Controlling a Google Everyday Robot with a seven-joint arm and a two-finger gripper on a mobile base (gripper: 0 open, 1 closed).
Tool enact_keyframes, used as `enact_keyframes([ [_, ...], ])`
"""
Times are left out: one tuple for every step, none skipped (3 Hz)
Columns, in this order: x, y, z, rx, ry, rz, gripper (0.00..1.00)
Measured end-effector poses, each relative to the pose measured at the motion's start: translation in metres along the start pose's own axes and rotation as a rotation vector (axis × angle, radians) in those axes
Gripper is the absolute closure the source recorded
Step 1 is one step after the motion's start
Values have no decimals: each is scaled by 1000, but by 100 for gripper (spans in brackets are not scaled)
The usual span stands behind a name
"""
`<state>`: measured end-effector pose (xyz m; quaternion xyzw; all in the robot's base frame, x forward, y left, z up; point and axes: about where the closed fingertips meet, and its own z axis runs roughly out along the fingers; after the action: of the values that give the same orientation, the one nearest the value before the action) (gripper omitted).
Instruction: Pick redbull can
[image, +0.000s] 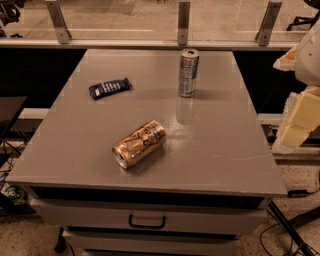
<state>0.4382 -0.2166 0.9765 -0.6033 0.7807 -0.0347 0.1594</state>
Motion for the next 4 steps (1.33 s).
enact_keyframes([
  [-3, -5, 1, 1, -11, 8, 0],
  [-22, -35, 14, 0, -70, 53, 0],
  [-35, -61, 30, -4, -110, 99, 0],
  [-54, -96, 47, 2, -164, 152, 0],
])
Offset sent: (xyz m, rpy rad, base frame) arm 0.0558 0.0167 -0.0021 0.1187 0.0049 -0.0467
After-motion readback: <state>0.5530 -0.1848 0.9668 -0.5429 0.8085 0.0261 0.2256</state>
